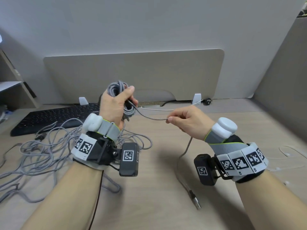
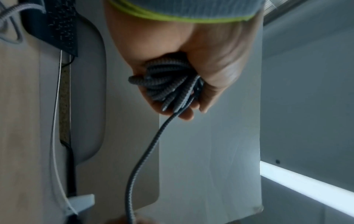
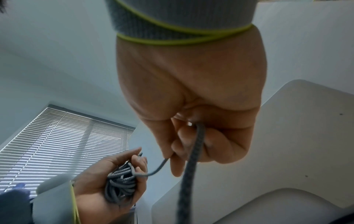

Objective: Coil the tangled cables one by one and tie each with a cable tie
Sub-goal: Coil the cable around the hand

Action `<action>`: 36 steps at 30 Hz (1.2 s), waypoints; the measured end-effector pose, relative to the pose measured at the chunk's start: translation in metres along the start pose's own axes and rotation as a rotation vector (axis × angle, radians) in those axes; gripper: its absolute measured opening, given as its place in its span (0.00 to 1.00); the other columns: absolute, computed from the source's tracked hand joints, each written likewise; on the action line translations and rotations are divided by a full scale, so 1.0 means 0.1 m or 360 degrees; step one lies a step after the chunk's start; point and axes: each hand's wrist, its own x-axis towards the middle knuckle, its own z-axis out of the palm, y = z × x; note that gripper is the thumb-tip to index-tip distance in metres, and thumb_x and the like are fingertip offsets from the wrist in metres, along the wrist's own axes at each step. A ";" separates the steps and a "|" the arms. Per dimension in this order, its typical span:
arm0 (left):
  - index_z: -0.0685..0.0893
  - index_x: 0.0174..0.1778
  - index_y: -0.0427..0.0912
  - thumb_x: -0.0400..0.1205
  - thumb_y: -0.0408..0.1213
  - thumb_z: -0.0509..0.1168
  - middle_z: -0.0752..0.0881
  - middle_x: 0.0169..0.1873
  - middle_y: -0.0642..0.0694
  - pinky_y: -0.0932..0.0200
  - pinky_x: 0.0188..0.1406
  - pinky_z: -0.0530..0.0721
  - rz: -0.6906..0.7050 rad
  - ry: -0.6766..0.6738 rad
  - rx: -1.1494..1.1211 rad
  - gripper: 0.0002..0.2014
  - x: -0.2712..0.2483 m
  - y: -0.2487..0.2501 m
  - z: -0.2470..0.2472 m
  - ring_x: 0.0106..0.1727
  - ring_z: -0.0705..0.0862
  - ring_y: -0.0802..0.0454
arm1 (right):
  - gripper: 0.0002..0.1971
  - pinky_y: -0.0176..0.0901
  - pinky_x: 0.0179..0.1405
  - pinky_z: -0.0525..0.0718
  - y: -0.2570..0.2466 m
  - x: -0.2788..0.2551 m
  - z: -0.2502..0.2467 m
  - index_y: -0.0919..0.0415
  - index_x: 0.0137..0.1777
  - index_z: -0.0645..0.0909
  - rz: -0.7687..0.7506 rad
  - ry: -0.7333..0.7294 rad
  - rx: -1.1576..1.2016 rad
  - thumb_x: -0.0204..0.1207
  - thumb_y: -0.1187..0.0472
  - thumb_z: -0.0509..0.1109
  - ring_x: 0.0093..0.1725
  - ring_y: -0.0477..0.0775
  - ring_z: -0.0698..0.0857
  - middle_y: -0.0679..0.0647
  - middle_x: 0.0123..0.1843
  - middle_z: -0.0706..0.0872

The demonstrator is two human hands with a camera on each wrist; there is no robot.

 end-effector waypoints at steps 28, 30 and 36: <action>0.73 0.40 0.43 0.78 0.43 0.75 0.74 0.22 0.47 0.53 0.26 0.78 -0.0178 -0.0253 0.0303 0.16 -0.16 -0.42 0.17 0.21 0.74 0.47 | 0.15 0.36 0.20 0.64 -0.08 -0.03 -0.13 0.67 0.42 0.80 0.0031 0.0037 0.0370 0.87 0.61 0.58 0.22 0.50 0.63 0.50 0.25 0.64; 0.72 0.41 0.44 0.76 0.50 0.74 0.73 0.22 0.47 0.53 0.27 0.79 -0.0299 -0.0360 0.0271 0.19 -0.24 -0.47 0.26 0.22 0.74 0.46 | 0.15 0.35 0.20 0.64 -0.09 -0.03 -0.11 0.67 0.42 0.80 0.0001 0.0035 0.0362 0.87 0.61 0.60 0.21 0.48 0.62 0.45 0.23 0.64; 0.74 0.45 0.38 0.72 0.68 0.69 0.75 0.27 0.41 0.58 0.23 0.80 -0.0549 -0.0467 0.0202 0.32 -0.41 -0.49 0.43 0.23 0.77 0.47 | 0.15 0.27 0.23 0.66 -0.23 -0.11 -0.02 0.59 0.36 0.84 -0.0172 -0.0125 0.0083 0.85 0.62 0.64 0.19 0.40 0.71 0.37 0.17 0.75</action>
